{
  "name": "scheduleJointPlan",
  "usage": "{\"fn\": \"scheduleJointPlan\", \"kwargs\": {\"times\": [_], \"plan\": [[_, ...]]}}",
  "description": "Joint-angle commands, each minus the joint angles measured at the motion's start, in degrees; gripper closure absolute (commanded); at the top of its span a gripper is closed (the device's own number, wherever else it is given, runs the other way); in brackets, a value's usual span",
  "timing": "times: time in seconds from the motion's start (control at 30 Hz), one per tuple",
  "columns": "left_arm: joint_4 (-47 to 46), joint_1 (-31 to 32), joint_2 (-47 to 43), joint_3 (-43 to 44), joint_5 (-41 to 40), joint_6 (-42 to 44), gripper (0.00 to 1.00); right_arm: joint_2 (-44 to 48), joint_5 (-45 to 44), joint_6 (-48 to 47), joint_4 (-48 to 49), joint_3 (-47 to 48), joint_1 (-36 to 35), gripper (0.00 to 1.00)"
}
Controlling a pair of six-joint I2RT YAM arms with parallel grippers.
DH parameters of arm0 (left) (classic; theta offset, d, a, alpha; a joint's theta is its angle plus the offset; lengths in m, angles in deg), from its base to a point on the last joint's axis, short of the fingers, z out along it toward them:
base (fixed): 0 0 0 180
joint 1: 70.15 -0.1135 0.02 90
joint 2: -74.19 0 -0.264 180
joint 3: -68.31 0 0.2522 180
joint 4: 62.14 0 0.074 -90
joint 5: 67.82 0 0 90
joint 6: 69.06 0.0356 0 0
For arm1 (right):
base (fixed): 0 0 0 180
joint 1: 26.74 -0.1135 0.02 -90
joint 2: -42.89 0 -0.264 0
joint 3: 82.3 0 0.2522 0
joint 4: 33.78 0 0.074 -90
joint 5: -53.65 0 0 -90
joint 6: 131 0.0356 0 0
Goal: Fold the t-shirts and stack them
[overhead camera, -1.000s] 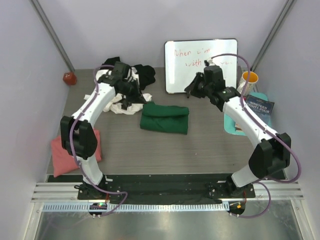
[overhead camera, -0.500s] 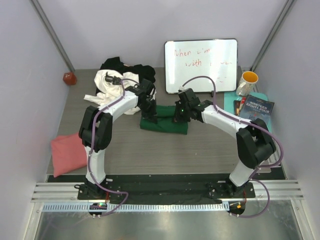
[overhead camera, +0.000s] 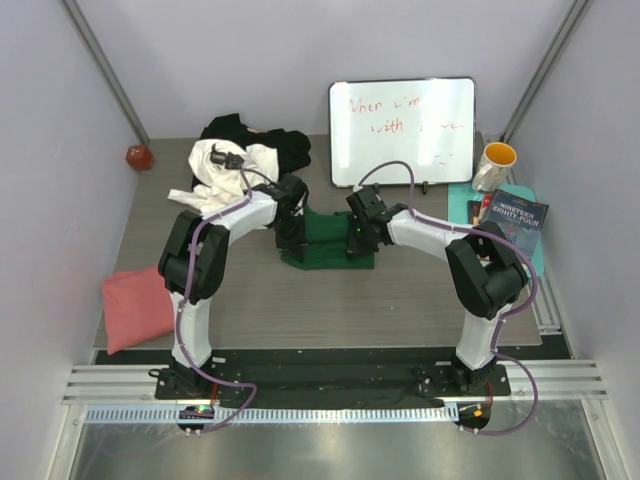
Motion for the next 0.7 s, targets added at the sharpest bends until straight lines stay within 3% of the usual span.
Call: {"fn": "scheduleJointPlan", "kwargs": {"times": [0.0, 0.27, 0.67], "plan": [[2.29, -0.19, -0.41, -1.08, -5.43, 0.93, 1.0, -0.9, -7.9, -1.07, -4.44, -0.55, 0.84, 0.99], [5.53, -0.19, 2.31, -1.09, -8.6, 0.84, 1.0, 4.46, -9.3, -1.86, -5.5, -3.19, 3.74, 0.99], [8.26, -0.28, 2.93, -0.64, -12.73, 1.63, 1.0, 1.3, -10.18, -2.66, -6.2, -5.65, 6.12, 0.99]]}}
